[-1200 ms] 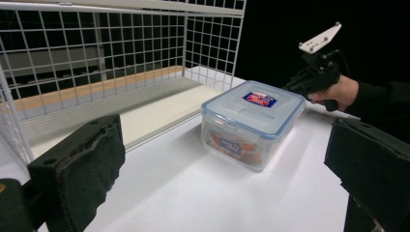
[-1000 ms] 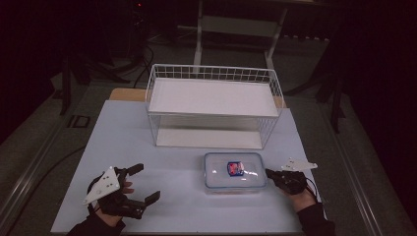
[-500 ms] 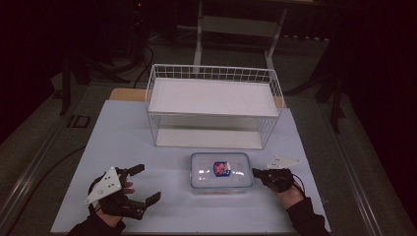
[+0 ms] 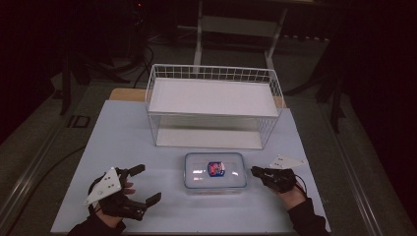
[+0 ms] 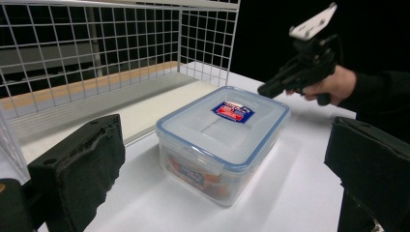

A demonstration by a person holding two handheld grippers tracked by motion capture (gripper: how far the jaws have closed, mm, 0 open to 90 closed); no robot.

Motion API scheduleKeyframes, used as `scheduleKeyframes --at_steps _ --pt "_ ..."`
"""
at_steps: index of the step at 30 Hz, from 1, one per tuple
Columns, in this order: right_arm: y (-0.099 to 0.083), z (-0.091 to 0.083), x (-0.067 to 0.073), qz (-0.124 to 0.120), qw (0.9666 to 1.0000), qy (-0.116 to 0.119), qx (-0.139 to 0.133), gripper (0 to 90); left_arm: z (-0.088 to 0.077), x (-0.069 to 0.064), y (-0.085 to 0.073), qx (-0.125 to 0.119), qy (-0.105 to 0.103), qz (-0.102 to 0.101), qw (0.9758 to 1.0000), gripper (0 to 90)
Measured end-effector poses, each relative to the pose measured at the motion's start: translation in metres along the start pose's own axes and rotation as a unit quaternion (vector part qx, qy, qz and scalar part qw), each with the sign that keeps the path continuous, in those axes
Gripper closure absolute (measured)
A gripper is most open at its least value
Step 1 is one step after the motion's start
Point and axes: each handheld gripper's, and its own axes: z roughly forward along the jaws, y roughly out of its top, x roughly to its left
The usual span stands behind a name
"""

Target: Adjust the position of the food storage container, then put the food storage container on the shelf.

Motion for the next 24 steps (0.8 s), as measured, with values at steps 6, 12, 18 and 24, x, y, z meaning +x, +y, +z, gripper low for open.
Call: scheduleKeyframes --at_steps 6,12,18,24 --pt "0.011 -0.019 0.009 -0.002 0.9993 0.005 -0.038 69.1 0.003 -0.005 0.006 -0.003 -0.009 -0.004 0.9999 0.7" --pt "0.027 -0.035 0.026 -0.004 0.9956 0.028 -0.09 32.2 0.006 -0.01 0.024 0.011 -0.006 0.005 0.9999 0.7" --pt "0.043 -0.045 0.03 0.002 0.991 0.038 -0.129 11.0 0.021 -0.007 0.044 0.035 -0.003 0.003 0.9994 0.7" --pt "0.057 -0.046 0.029 0.001 0.9905 0.05 -0.128 15.2 0.047 -0.01 0.06 0.089 0.008 0.02 0.9958 0.9"
